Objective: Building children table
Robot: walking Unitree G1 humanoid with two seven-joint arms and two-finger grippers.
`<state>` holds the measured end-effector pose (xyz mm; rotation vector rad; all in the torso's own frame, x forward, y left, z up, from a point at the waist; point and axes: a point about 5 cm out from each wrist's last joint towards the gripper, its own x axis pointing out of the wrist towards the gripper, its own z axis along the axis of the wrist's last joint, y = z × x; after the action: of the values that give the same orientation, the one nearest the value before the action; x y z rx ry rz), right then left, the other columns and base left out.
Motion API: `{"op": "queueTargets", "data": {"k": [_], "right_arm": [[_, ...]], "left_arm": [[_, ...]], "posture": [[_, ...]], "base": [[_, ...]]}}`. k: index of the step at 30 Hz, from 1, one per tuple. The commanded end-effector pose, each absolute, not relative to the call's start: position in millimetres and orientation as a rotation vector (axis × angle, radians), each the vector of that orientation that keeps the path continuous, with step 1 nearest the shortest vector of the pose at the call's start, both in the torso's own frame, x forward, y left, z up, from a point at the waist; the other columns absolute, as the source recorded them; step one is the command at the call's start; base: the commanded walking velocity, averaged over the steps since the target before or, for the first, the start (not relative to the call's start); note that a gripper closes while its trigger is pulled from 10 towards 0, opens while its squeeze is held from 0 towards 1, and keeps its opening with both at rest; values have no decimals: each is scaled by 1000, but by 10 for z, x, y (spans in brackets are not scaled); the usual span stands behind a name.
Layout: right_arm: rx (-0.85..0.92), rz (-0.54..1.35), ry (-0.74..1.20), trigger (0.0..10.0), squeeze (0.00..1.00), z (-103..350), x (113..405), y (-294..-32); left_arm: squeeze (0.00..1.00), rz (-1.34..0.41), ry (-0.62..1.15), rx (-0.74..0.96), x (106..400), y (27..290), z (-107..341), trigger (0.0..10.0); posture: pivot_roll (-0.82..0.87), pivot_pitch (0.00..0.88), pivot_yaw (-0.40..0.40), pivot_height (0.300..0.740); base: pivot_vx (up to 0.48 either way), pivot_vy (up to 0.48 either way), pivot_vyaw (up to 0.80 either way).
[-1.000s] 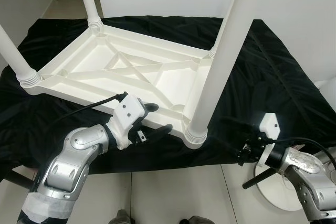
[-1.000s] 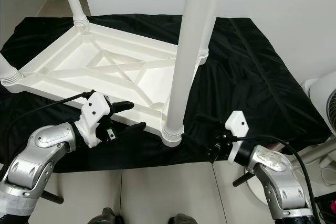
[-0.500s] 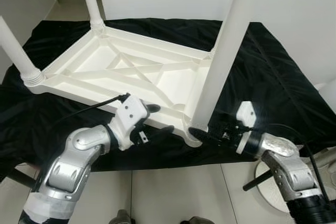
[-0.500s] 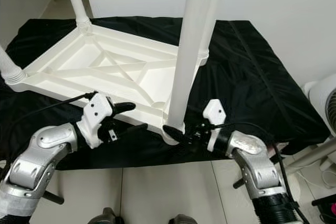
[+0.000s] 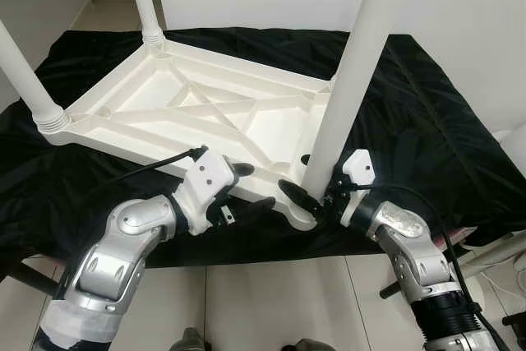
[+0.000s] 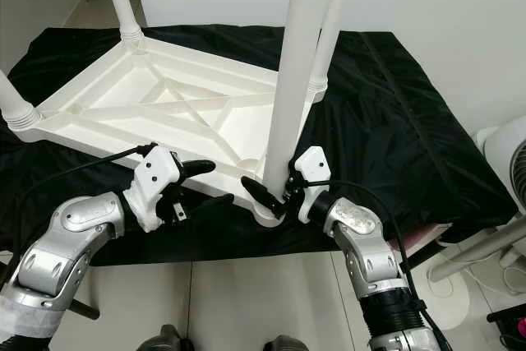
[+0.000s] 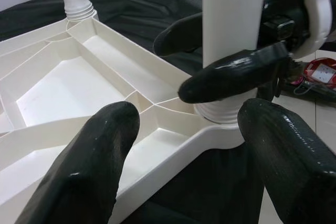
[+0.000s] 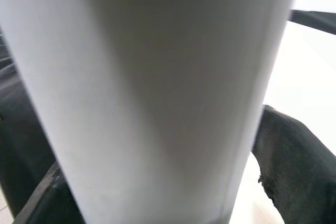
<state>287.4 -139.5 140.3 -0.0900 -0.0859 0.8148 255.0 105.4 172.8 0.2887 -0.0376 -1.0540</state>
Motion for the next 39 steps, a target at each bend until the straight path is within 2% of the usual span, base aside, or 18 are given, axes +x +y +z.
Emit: {"op": "queueTargets", "data": {"k": [1, 11, 12, 14, 21, 25, 34, 35, 36, 37, 38, 39], "right_arm": [[-106, 747, -107, 10000, 0, 1428, 2927, -1510], [-97, 608, -127, 10000, 0, 1453, 3062, -1704], [-82, 515, -141, 10000, 0, 1476, 3120, -1802], [-73, 482, -143, 10000, 0, 1481, 3130, -1837], [-87, 541, -131, 10000, 0, 1453, 3046, -1748], [-100, 573, -118, 10000, 0, 1441, 3039, -1791], [-163, 606, -107, 10000, 0, 1446, 3088, -1933], [-168, 608, -102, 8431, 0, 1440, 3100, -1940], [-168, 608, -102, 8431, 0, 1440, 3100, -1940], [-173, 611, -95, 6627, 0, 1429, 3112, -1945], [-173, 611, -95, 6627, 0, 1429, 3112, -1945], [-175, 618, -92, 5137, 0, 1425, 3124, -1940]], "left_arm": [[0, -1020, -48, 281, 2550, 1025, 1740, 10000], [0, -1026, -48, 266, 2554, 927, 1715, 10000], [0, -1004, -56, 249, 2569, 861, 1711, 10000], [0, -977, -67, 237, 2588, 812, 1714, 10000], [0, -920, -51, 177, 2656, 665, 1729, 10000], [0, -910, -37, 140, 2672, 617, 1734, 10000], [0, -894, -58, 230, 2675, 589, 1730, 10000], [0, -897, -54, 220, 2668, 583, 1728, 10000], [0, -897, -54, 220, 2668, 583, 1728, 10000], [0, -896, -47, 210, 2655, 569, 1728, 10000], [0, -896, -47, 210, 2655, 569, 1728, 10000], [0, -894, -48, 210, 2647, 560, 1732, 10000]], "posture": [[-55, 51, 3, 740], [-65, 47, 4, 740], [-76, 47, 1, 740], [-79, 47, -2, 740], [-96, 45, -3, 740], [-110, 50, 4, 740], [-110, 52, 7, 740], [-108, 48, 9, 740], [-108, 48, 9, 740], [-105, 48, 9, 740], [-105, 48, 9, 740], [-103, 48, 11, 740]], "base": [[0, 0, 0], [0, 0, 0], [0, 0, 0], [0, 0, 0], [0, 0, 0], [0, 0, 0], [0, 0, 0], [0, 0, 0], [0, 0, 0], [0, 0, 0], [0, 0, 0], [0, 0, 0]]}}
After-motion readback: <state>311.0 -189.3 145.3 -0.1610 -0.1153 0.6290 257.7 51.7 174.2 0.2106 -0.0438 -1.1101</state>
